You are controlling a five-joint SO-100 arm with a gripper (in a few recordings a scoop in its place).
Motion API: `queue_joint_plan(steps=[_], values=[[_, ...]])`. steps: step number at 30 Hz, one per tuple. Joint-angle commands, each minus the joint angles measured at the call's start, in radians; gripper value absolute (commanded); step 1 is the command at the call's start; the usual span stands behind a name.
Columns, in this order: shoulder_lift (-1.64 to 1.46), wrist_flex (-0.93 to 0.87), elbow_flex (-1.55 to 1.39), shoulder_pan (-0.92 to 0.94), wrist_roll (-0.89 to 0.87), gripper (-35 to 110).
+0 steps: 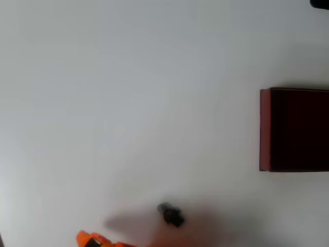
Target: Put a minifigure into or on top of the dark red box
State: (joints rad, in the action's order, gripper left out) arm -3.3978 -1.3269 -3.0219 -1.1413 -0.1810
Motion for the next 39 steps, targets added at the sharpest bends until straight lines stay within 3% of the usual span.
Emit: queue_joint_plan(steps=[1,15,18,23,29,39], values=[[-0.014,-0.003,-0.006,-0.023,-0.006,0],[-0.014,-0.003,-0.009,-0.005,-0.048,0],[-0.014,0.118,-0.002,0.031,-0.187,0],[-0.011,-0.058,0.149,0.233,-0.538,4],[0.137,-0.210,0.278,0.525,-0.730,12],[0.135,-0.252,0.216,0.772,-1.017,18]])
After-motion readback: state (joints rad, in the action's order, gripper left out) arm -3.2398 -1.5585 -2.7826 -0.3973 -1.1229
